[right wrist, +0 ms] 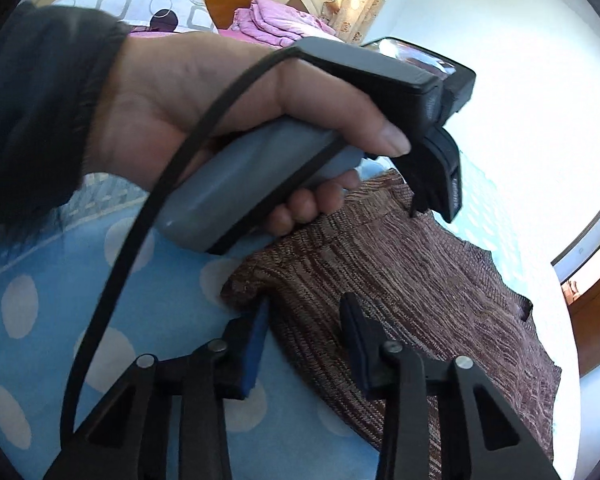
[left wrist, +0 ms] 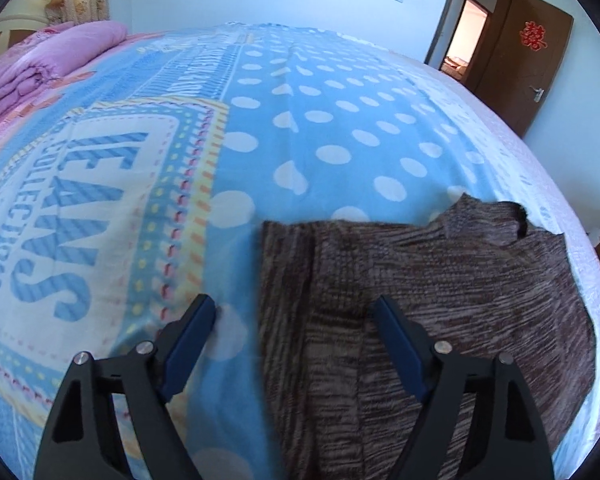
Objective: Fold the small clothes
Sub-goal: 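Grasp the sweater's side edge with the left tool while the right tool pins the sweater, then lift and fold the held side over the sweater with the left tool while the right tool holds it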
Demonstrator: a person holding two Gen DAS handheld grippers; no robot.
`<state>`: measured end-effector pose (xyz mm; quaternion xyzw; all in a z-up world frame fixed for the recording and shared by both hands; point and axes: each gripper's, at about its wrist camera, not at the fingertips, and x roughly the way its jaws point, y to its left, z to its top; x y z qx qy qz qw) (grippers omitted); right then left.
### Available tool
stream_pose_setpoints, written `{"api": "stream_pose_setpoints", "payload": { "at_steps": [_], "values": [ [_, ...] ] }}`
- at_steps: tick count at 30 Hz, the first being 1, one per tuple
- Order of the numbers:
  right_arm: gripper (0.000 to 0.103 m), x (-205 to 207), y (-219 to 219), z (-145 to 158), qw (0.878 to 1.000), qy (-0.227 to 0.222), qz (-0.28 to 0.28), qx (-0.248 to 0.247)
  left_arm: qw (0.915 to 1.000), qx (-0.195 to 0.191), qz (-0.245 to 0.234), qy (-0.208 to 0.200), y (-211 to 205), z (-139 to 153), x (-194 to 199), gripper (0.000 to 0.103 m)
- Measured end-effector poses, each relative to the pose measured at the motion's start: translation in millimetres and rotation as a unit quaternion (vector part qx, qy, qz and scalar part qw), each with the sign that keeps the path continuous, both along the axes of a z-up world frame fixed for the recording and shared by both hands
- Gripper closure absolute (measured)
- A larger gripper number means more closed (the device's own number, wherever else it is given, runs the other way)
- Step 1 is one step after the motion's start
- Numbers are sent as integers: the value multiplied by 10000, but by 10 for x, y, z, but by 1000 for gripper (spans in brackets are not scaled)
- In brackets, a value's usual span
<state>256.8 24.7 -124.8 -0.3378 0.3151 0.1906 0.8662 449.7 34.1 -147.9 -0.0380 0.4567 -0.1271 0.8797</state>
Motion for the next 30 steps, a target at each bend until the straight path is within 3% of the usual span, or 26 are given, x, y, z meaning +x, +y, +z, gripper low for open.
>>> {"api": "stream_pose_setpoints", "payload": {
  "at_steps": [2, 4, 8, 9, 10, 16, 30],
  "values": [
    [68, -6, 2, -14, 10000, 19, 11, 20, 10000, -42, -32, -18, -11, 3, 3, 20],
    [72, 0, -2, -13, 10000, 47, 10, 61, 9999, -21, -96, -43, -31, 5, 14, 30],
    [78, -73, 54, -29, 10000, 26, 71, 35, 9997, 1, -223, 35, -46, -4, 44, 59],
    [83, -81, 66, -37, 10000, 17, 89, 15, 9997, -4, -230, 47, -45, -8, 62, 79],
    [87, -94, 75, -43, 9999, 14, 116, -6, 9996, -16, -264, 111, -45, -19, 80, 87],
    [95, -109, -2, 44, 9996, 107, 102, 243, 9993, -134, -116, 329, -10, 39, 92, 90],
    [96, -70, -691, 525, 9829, 407, -400, 1750, 9980, -601, -55, 160, -89, 586, -34, 90]
  ]
}}
